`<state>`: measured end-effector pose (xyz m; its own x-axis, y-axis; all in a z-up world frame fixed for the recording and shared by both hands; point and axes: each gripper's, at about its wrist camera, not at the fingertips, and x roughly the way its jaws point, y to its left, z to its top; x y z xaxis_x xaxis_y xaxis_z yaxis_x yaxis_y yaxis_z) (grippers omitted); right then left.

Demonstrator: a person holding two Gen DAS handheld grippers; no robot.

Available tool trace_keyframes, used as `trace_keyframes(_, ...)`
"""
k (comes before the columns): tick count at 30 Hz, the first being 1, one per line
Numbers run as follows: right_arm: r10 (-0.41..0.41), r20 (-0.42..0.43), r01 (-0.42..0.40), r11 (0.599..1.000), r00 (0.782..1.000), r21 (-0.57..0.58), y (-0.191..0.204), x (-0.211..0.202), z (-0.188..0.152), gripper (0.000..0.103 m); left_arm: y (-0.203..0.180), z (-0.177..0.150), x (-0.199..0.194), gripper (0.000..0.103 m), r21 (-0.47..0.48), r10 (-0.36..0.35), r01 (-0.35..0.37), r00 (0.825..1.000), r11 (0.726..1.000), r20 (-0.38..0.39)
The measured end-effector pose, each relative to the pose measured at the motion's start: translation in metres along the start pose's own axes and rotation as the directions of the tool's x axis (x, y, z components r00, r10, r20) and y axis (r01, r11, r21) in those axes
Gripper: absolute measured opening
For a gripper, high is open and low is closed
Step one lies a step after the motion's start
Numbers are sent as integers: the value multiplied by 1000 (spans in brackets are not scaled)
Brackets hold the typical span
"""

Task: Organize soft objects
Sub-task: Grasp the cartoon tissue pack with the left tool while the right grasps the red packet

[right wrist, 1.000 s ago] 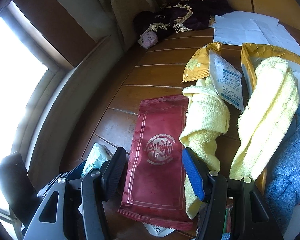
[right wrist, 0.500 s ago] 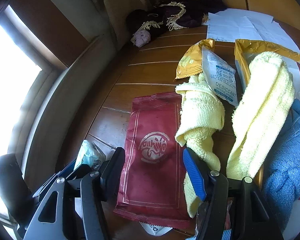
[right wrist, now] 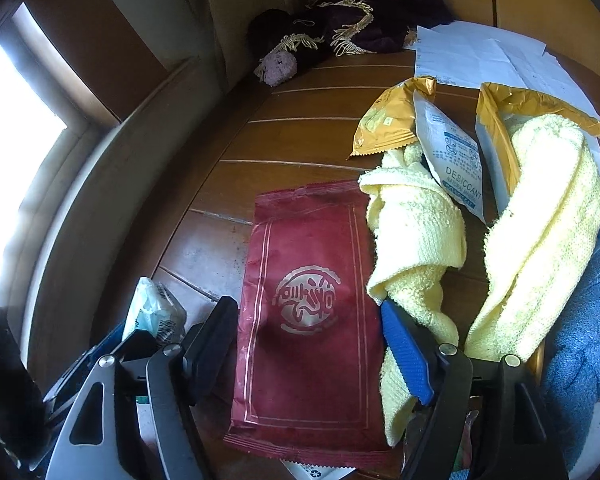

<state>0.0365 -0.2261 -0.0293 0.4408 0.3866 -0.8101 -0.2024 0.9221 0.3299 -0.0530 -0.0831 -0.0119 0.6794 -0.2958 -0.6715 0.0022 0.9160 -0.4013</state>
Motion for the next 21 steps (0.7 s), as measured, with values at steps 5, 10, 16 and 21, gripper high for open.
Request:
trace_keyframes(5, -83, 7, 83, 994, 997, -75, 14, 5, -6, 78, 6, 2, -3, 48, -20, 3, -3, 1000, 1000, 10)
trace_keyframes(10, -105, 2, 105, 989, 994, -108, 18, 8, -9, 81, 8, 4, -3, 48, -25, 9, -9, 1000, 1000, 12)
trace_keyframes(16, -106, -2, 105, 988, 994, -114, 17, 10, -12, 80, 8, 4, -1, 48, -33, 16, -15, 1000, 999, 9)
trace_keyframes(21, -140, 20, 142, 980, 990, -143, 22, 9, -15, 68, 7, 4, -1, 48, -32, 19, -19, 1000, 999, 7)
